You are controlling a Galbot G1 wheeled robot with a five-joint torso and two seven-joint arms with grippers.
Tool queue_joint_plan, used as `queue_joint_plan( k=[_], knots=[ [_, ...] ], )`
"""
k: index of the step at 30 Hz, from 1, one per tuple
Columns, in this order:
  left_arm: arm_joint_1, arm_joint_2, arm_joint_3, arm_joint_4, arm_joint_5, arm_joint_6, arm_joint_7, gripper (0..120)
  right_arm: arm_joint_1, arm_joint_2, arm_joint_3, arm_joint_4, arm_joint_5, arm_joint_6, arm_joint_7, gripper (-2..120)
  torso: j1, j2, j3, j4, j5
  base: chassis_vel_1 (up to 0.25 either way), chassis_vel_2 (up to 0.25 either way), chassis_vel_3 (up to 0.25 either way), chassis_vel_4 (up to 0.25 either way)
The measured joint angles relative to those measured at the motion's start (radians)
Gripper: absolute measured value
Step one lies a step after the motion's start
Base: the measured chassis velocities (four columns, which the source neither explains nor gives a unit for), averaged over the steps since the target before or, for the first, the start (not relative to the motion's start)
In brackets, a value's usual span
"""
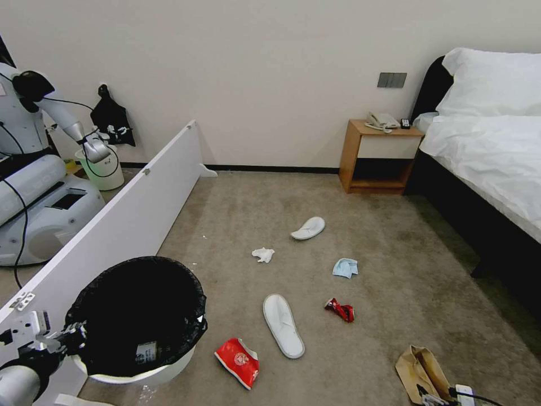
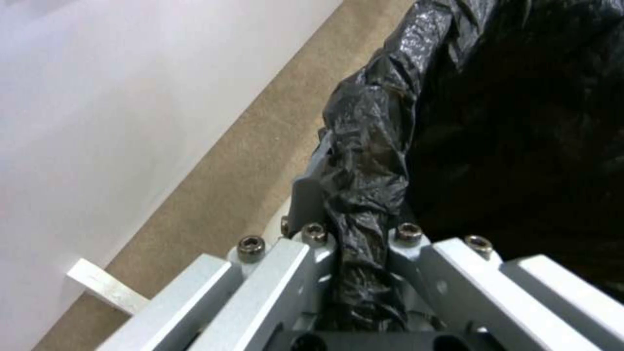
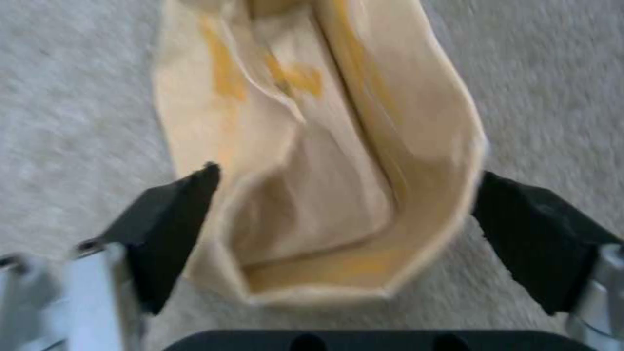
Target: Pick up the trash bin, then pick up the garbage from the floor and place it into the trash bin.
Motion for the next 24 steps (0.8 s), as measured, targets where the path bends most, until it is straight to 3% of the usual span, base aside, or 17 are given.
queue_joint_plan(
  k=[2,6,9,24],
  knots=[
    [0.001,-0.001,0.000,-0.002,0.000,0.000,0.000,3,0.014,0.006,-0.001,-0.031,-0.012,0.000,0.003,79,0.000,0.000,0.000,-0.0002,0.0001,0.000,0.000,0.000,0.000],
    [0.002,-0.002,0.000,-0.004,0.001,0.000,0.000,3,0.026,0.010,0.005,-0.058,-0.014,0.000,0.004,68,0.000,0.000,0.000,-0.0003,0.0001,0.000,0.000,0.000,0.000],
    [0.002,-0.004,0.004,-0.004,0.003,0.000,0.000,3,0.029,0.010,0.011,-0.063,-0.013,0.000,0.003,51,0.000,0.000,0.000,-0.0002,0.0000,0.000,0.000,0.000,0.000],
    [-0.007,0.001,0.019,0.002,0.005,0.001,0.001,3,0.012,0.002,0.035,-0.020,-0.017,0.009,0.011,1,0.000,0.000,0.000,-0.0002,0.0001,0.000,0.000,0.000,0.000]
  ],
)
